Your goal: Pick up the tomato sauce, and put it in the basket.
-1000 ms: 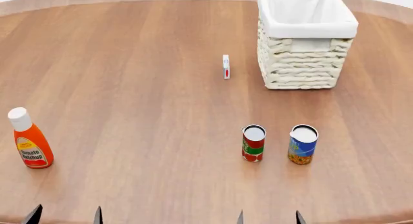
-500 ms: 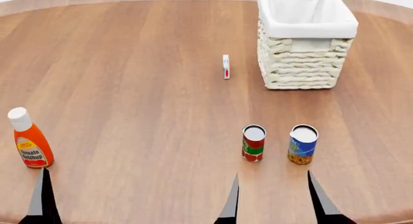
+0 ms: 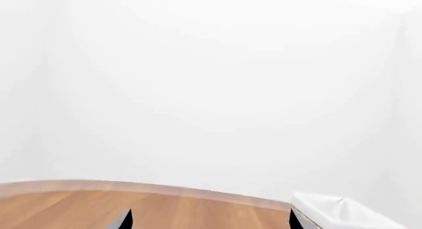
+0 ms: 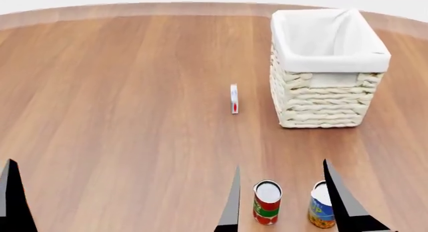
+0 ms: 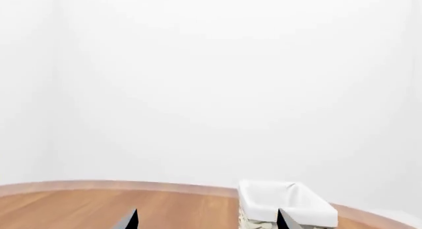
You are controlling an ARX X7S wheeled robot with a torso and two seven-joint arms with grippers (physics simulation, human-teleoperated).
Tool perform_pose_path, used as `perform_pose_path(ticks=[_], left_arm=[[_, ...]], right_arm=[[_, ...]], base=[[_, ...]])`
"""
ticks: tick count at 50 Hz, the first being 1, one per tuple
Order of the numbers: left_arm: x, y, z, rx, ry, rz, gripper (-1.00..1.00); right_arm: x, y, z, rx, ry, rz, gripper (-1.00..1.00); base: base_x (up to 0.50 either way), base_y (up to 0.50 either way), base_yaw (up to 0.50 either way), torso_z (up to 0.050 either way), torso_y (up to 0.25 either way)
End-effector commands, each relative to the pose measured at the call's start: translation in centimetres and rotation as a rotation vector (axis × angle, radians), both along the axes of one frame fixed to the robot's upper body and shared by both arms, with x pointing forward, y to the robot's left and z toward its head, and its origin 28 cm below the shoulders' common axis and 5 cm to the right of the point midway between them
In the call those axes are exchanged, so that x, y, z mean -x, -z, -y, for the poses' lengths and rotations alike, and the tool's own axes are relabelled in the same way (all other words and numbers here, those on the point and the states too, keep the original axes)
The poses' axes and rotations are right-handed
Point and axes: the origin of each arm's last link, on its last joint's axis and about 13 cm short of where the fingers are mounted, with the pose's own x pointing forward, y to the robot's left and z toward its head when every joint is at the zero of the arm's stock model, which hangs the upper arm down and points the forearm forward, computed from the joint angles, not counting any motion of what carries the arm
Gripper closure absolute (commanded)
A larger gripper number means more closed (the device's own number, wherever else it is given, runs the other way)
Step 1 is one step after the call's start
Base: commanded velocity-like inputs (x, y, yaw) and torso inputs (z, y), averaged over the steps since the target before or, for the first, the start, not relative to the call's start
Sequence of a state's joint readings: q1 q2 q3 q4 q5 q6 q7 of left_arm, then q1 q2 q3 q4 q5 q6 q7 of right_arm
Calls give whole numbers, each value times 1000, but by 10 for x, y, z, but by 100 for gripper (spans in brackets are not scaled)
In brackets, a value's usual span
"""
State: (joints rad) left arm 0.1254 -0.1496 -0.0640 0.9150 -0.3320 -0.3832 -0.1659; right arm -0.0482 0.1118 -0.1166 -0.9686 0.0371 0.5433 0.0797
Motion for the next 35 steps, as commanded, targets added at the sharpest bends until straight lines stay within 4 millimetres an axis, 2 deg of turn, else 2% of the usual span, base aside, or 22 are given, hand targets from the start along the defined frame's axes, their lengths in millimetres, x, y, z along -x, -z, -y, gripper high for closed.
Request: perform_pose_path(ticks=[1, 35], left_arm=[[2, -2, -2, 9, 5, 5, -100], [4, -4, -5, 25, 5, 16, -100]], right_arm=[[2, -2, 0, -7, -10, 2, -100], [1, 1, -1, -18, -24, -11, -100]], base=[[500, 0, 0, 0, 0], [500, 0, 0, 0, 0]])
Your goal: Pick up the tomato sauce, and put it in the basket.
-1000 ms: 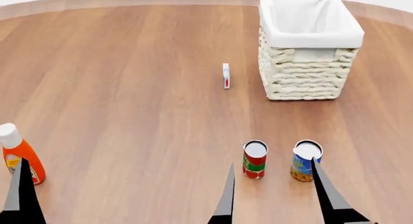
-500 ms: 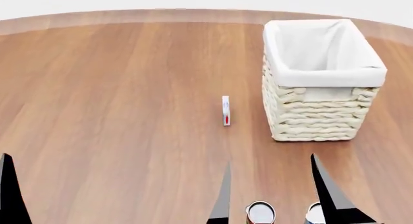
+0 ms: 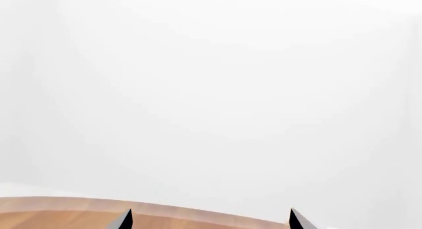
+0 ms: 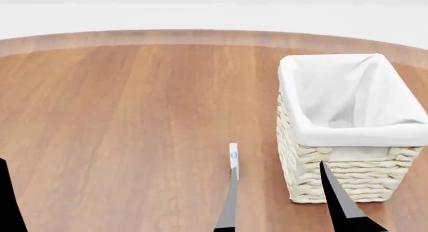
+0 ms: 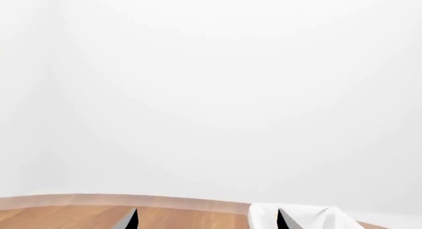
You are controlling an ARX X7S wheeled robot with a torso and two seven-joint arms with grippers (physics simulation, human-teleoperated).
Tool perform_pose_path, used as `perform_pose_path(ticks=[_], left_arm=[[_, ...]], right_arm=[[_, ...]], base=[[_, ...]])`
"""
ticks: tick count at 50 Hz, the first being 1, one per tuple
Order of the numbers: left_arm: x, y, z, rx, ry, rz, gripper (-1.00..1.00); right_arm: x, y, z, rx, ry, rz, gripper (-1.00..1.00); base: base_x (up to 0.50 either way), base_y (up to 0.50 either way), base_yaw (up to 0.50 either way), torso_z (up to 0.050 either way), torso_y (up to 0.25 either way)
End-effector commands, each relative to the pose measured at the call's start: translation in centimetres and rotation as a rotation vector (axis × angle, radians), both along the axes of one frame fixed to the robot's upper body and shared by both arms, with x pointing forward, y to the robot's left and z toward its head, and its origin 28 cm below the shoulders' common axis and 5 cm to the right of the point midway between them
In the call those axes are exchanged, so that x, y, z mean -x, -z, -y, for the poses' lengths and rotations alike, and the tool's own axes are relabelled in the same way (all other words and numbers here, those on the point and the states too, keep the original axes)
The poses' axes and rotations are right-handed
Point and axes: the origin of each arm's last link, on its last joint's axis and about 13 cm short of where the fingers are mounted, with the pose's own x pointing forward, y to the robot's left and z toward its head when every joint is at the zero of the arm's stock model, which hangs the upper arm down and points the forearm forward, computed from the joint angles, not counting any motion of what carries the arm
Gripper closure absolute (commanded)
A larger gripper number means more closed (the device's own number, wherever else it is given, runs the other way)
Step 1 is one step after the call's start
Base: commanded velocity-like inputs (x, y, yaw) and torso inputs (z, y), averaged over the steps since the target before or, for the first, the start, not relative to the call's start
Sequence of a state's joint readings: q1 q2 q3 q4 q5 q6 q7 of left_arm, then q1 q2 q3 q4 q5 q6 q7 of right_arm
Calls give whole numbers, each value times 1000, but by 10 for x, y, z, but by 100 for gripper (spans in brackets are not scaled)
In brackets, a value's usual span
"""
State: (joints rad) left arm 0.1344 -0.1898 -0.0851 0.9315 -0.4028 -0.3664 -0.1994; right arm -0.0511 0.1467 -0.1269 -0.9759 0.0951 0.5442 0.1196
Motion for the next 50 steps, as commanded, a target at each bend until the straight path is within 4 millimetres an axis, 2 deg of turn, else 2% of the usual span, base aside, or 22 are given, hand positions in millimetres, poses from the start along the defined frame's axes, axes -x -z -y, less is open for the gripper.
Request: perform_pose_path(ticks=[1, 10, 24, 40, 50], left_arm=[[1, 0, -1, 2, -1, 1, -100], [1, -1, 0, 2, 1, 3, -100], [1, 0, -1, 5, 2, 1, -100], [-2, 6, -1, 8, 9, -11, -100], [-1, 10, -2, 11, 11, -18, -100]], right_arm=[[0, 1, 0, -3, -4, -4, -100], [0, 1, 0, 1, 0, -6, -100], [2, 9, -1, 2, 10, -33, -100], [72, 27, -12, -2, 11, -88, -100], [110, 58, -19, -14, 19, -128, -100]], base=[[500, 0, 0, 0, 0], [500, 0, 0, 0, 1], [0, 0, 0, 0, 1], [0, 0, 0, 0, 0], [0, 0, 0, 0, 0]])
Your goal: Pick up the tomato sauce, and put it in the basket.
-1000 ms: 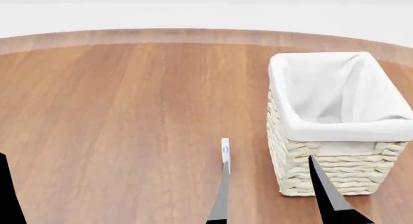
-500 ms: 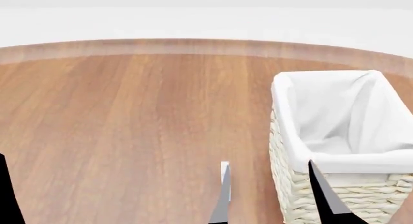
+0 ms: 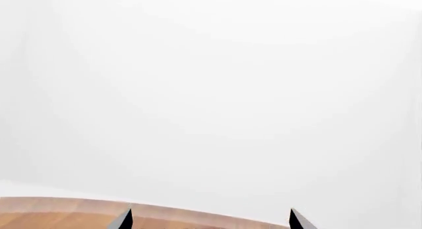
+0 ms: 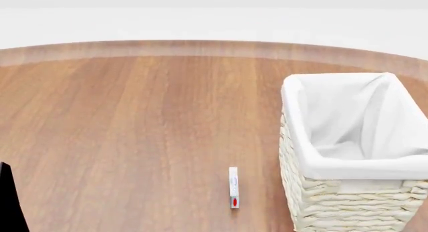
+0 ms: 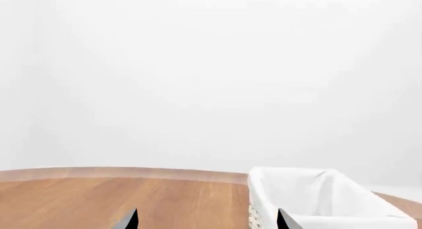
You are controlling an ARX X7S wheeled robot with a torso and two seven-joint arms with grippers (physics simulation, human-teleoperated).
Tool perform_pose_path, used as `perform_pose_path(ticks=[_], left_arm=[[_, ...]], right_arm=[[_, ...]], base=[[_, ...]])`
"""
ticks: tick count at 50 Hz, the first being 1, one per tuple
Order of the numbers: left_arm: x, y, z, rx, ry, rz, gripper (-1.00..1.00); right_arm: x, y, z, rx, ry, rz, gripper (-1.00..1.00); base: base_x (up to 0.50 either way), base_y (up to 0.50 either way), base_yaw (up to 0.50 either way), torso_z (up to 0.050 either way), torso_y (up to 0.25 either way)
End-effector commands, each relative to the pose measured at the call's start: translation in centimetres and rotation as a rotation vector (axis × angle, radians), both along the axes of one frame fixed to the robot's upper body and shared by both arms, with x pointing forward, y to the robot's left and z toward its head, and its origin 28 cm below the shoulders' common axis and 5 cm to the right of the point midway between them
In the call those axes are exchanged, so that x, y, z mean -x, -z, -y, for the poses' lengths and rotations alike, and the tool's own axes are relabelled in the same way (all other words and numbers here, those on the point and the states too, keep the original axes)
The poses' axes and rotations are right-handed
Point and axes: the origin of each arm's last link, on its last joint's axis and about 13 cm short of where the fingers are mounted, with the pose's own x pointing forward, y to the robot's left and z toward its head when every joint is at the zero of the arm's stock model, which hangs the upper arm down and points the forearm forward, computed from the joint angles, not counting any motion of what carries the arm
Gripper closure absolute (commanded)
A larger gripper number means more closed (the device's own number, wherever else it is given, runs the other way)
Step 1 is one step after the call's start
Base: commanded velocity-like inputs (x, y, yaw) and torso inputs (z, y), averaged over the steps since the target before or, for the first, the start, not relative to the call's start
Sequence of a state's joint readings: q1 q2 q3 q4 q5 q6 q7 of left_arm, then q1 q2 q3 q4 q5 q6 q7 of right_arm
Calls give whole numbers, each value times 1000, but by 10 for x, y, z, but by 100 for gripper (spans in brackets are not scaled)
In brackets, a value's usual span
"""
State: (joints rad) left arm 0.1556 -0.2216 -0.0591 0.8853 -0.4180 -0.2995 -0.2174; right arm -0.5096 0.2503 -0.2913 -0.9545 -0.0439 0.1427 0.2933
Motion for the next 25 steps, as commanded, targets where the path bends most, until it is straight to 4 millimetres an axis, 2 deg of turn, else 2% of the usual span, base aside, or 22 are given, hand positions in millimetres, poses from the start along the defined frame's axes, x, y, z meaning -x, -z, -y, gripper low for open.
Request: perform_pose_path(ticks=[1, 6, 13, 20, 25], left_arm=[[1, 4, -2, 3, 1, -6, -100], [1, 5, -2, 5, 4, -8, -100], [-1, 11, -1, 5, 9, -20, -100], [-2, 13, -1, 4, 8, -23, -100], [-7, 21, -2, 8, 5, -42, -100]], right_arm=[[44, 26, -8, -16, -1, -46, -100], [58, 37, -9, -20, 15, -59, -100], [82, 68, -13, -50, 25, -129, -100], [94, 88, -14, -80, 38, -170, -100], [108, 110, -19, -122, 32, -227, -100]], base=[[0, 0, 0, 0, 0], [0, 0, 0, 0, 0], [0, 0, 0, 0, 0], [0, 0, 0, 0, 0], [0, 0, 0, 0, 0]])
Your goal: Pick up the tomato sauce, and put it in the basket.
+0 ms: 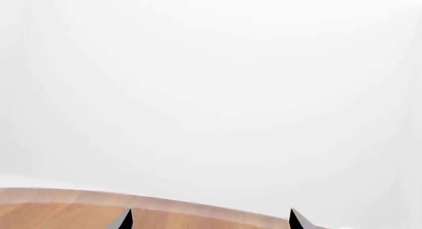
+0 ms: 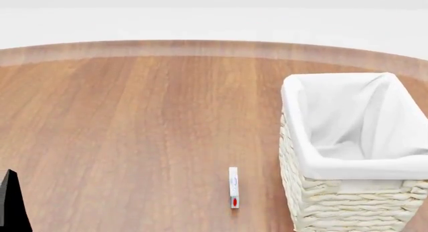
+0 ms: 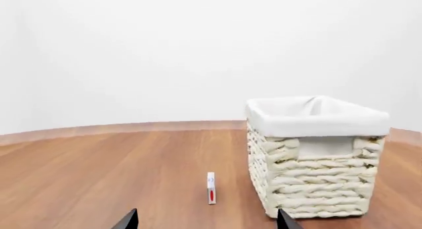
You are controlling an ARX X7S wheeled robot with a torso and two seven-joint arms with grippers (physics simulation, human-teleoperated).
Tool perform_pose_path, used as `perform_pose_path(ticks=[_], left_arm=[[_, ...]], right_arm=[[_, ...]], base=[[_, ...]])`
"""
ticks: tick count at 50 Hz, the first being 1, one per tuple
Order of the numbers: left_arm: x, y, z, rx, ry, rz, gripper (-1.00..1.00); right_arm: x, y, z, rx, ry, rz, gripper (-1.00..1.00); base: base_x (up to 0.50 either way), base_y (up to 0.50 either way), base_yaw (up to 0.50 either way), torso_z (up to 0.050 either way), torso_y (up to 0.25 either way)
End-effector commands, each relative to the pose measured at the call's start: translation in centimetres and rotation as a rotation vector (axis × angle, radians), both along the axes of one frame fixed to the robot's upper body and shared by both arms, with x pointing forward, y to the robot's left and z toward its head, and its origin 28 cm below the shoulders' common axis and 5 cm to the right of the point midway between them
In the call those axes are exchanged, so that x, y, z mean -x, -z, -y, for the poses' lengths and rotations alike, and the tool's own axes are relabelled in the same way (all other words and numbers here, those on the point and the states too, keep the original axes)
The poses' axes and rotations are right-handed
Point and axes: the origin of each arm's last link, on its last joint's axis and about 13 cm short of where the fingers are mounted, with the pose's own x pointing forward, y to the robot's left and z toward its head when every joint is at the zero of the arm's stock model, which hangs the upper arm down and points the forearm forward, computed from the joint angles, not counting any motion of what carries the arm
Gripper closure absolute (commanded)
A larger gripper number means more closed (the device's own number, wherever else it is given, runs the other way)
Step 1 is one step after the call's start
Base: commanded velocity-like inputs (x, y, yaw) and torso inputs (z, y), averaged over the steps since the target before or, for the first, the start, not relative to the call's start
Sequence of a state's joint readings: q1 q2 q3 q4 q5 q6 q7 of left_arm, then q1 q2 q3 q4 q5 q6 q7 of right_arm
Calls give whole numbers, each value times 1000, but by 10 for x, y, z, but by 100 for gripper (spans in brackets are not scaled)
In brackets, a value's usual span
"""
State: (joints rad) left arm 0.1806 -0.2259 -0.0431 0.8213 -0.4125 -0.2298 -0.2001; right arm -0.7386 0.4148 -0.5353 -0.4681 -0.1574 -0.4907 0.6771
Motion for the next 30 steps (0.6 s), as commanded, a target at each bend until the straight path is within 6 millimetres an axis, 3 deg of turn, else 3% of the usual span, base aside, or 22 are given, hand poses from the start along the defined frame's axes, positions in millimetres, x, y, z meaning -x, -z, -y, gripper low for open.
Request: perform_pose_path(ticks=[1, 5, 10, 11, 12, 13, 15, 30], left_arm=[[-5, 10, -1, 2, 0, -24, -100], [-5, 12, -2, 7, -5, -22, -100], [-3, 9, -2, 7, -5, -14, -100], [-2, 8, 0, 2, -4, -6, -100], [-2, 8, 0, 2, -4, -7, -100], [-2, 8, -1, 3, -5, -7, -100], [-1, 8, -1, 2, -5, -7, -100], [-2, 9, 0, 0, -2, -10, -100]], right_arm=[[34, 38, -5, -61, 3, -95, -100], [43, 40, -3, -85, 24, -102, -100], [60, 62, -2, -92, 43, -155, -100], [51, 78, -4, -166, 202, -188, -100], [59, 98, -5, -190, 374, -321, -100], [67, 111, -1, -165, 404, -379, -100], [67, 112, -1, -174, 103, -349, -100], [65, 122, 6, -180, 127, -379, -100]], base=[[0, 0, 0, 0, 0], [0, 0, 0, 0, 0], [0, 0, 0, 0, 0], [0, 0, 0, 0, 0], [0, 0, 0, 0, 0], [0, 0, 0, 0, 0], [0, 0, 0, 0, 0], [0, 0, 0, 0, 0]])
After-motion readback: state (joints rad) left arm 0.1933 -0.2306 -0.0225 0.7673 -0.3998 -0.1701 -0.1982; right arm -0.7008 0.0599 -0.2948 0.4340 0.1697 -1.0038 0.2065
